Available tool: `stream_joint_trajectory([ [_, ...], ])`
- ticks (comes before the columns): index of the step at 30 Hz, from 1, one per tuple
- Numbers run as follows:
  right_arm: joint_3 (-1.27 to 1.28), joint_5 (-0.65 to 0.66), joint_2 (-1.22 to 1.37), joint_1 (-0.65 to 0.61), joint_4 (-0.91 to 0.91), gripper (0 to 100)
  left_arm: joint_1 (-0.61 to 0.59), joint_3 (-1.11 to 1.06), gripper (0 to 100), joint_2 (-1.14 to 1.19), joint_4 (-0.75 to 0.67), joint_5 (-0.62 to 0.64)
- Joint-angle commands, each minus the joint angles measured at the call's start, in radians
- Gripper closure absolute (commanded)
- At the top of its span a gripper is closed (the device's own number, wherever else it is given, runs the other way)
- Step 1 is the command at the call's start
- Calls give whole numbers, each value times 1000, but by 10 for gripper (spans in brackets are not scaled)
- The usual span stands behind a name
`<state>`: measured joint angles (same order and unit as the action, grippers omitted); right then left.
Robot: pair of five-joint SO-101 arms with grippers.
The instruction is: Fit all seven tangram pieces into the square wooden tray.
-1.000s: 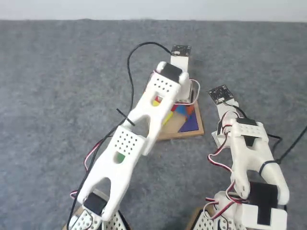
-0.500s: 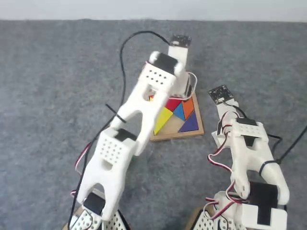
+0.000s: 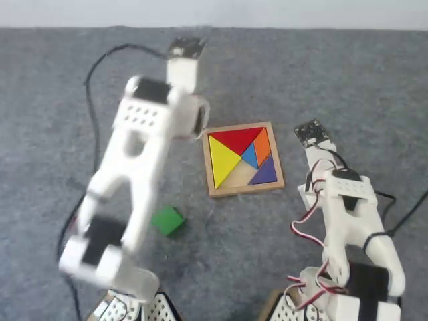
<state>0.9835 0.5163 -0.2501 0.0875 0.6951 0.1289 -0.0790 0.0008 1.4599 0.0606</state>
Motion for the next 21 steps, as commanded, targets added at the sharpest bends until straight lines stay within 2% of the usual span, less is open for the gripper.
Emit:
stream_joint_trajectory([
  [1, -3, 15, -58, -15, -30, 786, -61, -394, 885, -315, -123, -112],
  [5, -3, 15, -58, -15, -30, 786, -117, -694, 822, -511, -199, -238],
  [10, -3, 15, -58, -15, -30, 786, -118, -897, 798, -562, -212, -583],
  [17, -3, 15, -58, -10, -30, 786, -118, -928, 763, -555, -249, -661],
  [21, -3, 15, -58, -10, -30, 786, -118, -941, 747, -454, -324, -663],
])
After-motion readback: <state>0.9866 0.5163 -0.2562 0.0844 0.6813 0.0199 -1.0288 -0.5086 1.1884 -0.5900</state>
